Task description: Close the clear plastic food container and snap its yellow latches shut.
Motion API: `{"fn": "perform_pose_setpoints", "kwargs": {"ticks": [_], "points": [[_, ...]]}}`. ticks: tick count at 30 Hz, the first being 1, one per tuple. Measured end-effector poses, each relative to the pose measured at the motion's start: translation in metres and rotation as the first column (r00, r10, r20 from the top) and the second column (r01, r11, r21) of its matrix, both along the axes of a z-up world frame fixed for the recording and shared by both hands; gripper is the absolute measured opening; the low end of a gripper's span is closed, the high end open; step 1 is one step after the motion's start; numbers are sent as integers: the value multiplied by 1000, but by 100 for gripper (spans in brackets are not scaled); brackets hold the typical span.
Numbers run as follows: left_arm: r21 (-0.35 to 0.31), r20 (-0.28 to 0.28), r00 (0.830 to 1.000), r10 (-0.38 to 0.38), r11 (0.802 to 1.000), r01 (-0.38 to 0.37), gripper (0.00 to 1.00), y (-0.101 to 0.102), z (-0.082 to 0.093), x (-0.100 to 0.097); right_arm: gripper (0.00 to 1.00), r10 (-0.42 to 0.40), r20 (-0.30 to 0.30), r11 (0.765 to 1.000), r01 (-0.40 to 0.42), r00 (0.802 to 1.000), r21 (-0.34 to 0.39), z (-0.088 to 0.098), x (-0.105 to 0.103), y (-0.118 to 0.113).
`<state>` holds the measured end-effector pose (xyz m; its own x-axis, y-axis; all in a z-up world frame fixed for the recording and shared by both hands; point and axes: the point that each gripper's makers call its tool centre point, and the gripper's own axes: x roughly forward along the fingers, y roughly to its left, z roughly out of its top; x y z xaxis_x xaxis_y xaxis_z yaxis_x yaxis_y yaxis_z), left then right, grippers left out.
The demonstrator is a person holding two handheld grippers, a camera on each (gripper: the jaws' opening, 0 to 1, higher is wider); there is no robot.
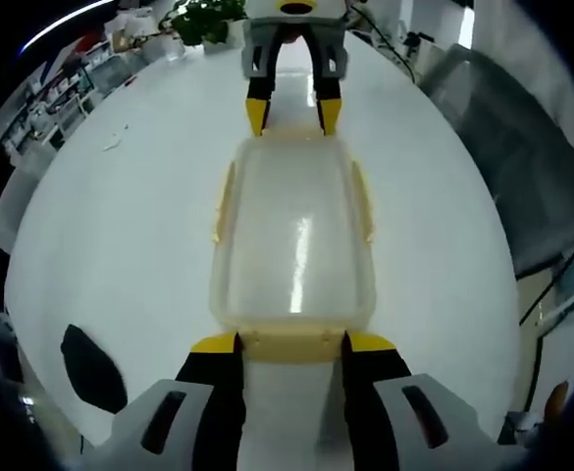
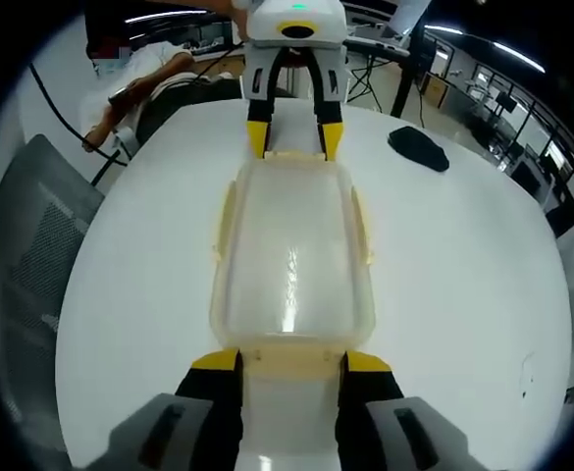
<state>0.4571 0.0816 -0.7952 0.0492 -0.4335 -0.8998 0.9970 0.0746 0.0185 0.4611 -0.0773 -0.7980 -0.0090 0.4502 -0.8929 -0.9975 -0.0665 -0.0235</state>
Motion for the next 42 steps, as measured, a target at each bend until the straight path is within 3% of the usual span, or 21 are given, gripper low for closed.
{"fn": "perform_pose_setpoints", "kwargs": {"ticks": [7, 21, 32, 42], "points": [[-4, 48, 999, -26, 1000, 26, 37, -6, 19, 2, 34, -7, 5, 1000, 7, 1000, -1, 10, -3, -7], [14, 89, 995, -38, 999, 37, 37, -15, 37, 8, 34, -24, 40, 1000, 23, 999, 12, 34, -1, -17], [22, 118, 992, -50, 999, 48, 36, -39, 59, 12, 34, -39, 66, 999, 37, 997, 21, 55, 0, -41], [15, 136, 990, -46, 999, 44, 36, -65, 68, 10, 34, -34, 77, 999, 32, 996, 21, 68, -1, -69]]}}
